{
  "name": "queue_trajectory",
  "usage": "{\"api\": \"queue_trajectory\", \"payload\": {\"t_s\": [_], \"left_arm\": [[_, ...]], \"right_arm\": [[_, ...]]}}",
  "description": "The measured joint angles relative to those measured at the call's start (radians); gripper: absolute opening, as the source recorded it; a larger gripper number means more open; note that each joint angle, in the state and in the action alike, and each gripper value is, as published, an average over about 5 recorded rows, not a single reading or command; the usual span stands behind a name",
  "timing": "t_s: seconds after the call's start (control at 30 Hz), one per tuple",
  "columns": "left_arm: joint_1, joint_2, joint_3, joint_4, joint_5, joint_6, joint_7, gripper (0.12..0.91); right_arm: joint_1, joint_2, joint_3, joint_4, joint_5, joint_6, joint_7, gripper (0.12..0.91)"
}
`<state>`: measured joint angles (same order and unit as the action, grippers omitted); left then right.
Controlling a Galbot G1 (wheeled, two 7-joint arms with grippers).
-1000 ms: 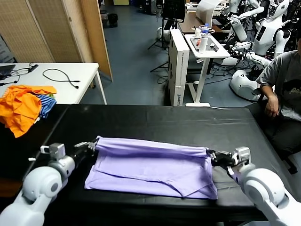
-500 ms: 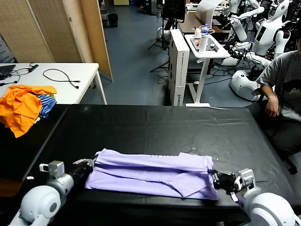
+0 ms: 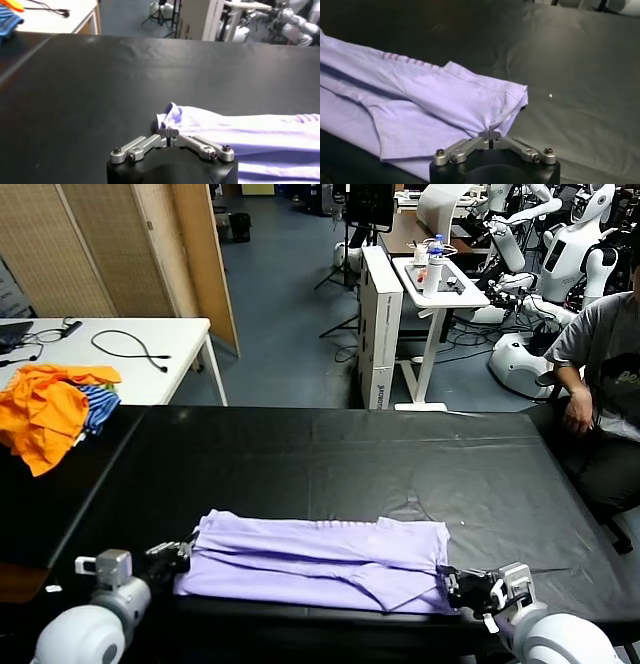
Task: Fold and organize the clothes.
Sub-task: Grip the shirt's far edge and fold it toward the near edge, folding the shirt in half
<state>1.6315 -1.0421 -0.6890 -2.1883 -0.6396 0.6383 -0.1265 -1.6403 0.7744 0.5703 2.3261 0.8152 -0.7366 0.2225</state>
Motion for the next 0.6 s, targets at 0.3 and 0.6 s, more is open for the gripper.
{"api": "queue_trajectory", "payload": {"t_s": [0.3,0.6], "left_arm": [[0.066,-0.031,-0.07,-0.097,0.005,0.005,-0.014,0.89],[-0.084,-0.024,-0.03,-0.033,-0.074,-0.018,-0.044,0.907]], "right_arm": [[0.017,0.05,0.044,0.02,0.016,0.001,0.02,0.903],[0.165,0.128,-0.012,-0.105,0.042,0.059,0.075,0.907]]}}
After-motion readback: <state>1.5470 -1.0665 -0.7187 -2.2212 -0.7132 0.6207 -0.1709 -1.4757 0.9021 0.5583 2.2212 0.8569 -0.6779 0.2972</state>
